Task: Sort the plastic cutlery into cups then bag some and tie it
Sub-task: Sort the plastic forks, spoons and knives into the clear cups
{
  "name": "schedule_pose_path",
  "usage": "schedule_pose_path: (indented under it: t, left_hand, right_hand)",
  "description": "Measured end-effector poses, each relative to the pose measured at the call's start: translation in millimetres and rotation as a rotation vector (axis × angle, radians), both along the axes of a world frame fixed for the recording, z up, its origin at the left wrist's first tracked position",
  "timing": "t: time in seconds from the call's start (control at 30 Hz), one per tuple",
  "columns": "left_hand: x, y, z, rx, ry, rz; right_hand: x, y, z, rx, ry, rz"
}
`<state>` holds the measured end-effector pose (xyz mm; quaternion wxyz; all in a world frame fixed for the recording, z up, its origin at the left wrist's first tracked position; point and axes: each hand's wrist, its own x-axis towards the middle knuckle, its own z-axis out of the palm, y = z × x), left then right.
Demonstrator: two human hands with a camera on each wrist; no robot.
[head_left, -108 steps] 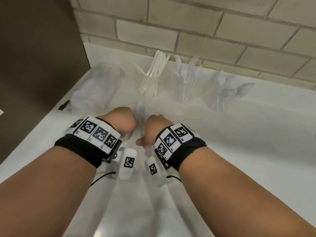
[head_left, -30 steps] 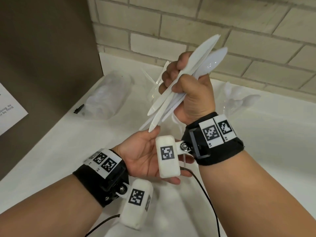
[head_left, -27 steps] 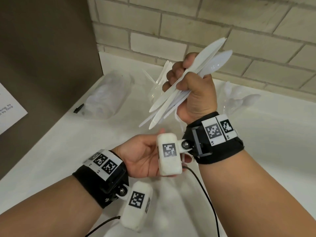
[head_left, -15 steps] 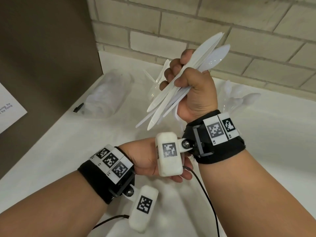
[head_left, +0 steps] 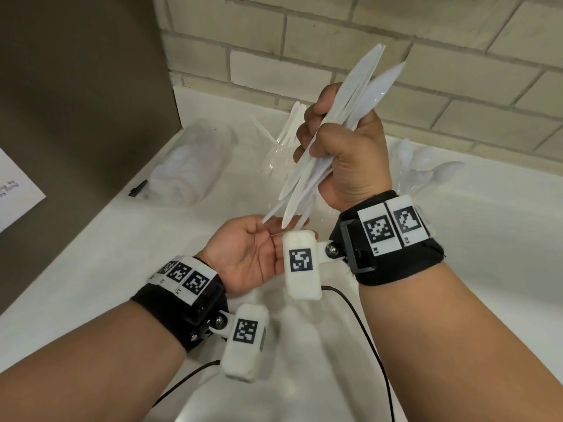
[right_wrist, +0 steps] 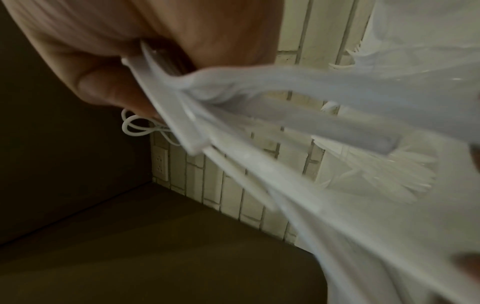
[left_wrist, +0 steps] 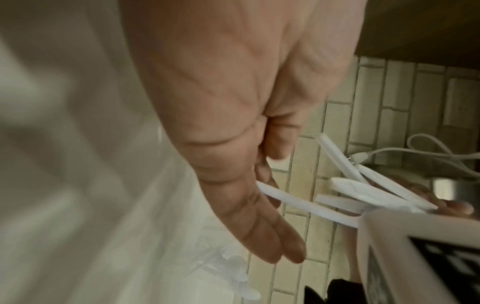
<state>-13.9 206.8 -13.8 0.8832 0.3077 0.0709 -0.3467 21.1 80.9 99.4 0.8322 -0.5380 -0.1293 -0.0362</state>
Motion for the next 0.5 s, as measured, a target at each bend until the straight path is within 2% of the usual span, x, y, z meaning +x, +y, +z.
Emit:
schedule_pose_path:
  t: [0.1,0.27,0.5]
  left_hand:
    - [2.1,3.0,-1.3,-0.025,0.027,-0.018]
    - [0.6,0.7,1.0,0.059,-0.100,-0.081]
    - [1.6,-7.2,10.7,0.065,-0.055,-0.007]
  right_hand:
    - [2.9,-0.3,-0.3,-0.030,0.033,-0.007]
    - [6.8,-0.7,-1.2,-0.101,0.003,-0.064]
    - [11.3,-1.4,-5.0,-0.082,0.032,-0.112]
